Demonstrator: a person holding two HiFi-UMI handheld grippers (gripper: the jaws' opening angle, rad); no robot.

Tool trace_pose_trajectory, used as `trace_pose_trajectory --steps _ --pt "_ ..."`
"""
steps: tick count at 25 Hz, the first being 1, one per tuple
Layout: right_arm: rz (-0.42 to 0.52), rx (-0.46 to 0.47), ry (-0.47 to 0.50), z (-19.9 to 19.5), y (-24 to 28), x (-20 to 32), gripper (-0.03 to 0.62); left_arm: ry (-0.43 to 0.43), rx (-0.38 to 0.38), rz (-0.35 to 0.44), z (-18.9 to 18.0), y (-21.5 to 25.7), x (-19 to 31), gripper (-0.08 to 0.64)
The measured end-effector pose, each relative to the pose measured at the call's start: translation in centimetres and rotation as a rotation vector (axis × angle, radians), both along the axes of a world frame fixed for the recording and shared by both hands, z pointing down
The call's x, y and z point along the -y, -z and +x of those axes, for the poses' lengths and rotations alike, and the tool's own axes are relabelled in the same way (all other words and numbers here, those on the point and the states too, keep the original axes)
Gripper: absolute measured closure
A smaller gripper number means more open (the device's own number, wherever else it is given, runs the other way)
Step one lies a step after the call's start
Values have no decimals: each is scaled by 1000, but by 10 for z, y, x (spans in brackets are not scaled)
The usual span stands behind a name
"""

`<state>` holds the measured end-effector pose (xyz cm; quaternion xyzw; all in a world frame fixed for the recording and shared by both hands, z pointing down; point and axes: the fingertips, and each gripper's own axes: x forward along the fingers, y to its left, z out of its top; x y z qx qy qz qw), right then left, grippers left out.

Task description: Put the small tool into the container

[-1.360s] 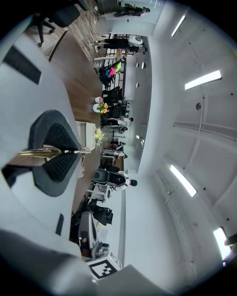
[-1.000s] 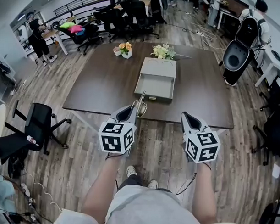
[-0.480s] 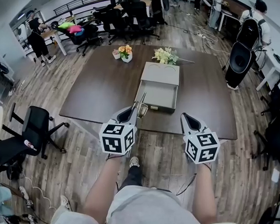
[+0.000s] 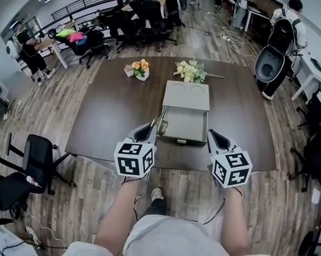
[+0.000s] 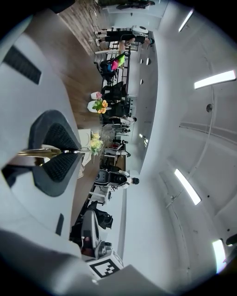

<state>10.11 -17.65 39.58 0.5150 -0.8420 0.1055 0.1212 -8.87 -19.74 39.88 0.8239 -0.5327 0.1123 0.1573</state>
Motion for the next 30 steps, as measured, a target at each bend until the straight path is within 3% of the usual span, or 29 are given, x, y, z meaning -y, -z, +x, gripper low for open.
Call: trace_pose_trajectory --steps 13,30 --pt "-17 -32 -90 -26 5 67 588 -93 -27 -23 -24 -3 82 541" --pt "-27 -69 -192 -34 7 97 589 -195 -50 -38 -33 -12 129 541"
